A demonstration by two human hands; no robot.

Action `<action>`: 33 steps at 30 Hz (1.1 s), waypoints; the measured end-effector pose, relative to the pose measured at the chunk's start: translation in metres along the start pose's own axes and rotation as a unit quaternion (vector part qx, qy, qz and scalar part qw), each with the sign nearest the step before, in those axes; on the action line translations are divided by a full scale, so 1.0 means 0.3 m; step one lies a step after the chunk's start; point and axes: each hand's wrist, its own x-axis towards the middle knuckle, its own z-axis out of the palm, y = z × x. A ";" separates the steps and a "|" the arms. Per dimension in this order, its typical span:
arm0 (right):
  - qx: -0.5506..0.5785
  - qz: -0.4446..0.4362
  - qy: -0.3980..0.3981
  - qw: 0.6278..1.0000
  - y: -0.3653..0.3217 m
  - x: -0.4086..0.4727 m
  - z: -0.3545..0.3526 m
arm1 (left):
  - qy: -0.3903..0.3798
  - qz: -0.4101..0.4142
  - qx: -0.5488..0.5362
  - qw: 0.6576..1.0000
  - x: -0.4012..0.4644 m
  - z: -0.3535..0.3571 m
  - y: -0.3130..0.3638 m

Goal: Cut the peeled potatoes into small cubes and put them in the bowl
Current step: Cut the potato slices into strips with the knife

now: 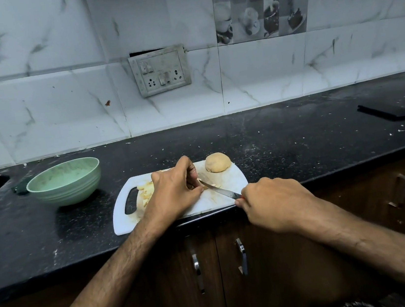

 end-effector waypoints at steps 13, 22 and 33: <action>-0.011 0.005 -0.116 0.993 -0.003 0.051 -0.076 | 0.020 0.013 0.059 0.998 -0.001 -0.004 -0.004; 0.143 0.001 -0.112 0.983 0.195 0.128 -0.146 | 0.011 0.019 0.100 0.995 0.008 -0.004 -0.007; 0.254 0.039 0.038 0.966 0.175 0.296 0.066 | -0.066 0.062 0.178 0.980 0.058 0.004 0.027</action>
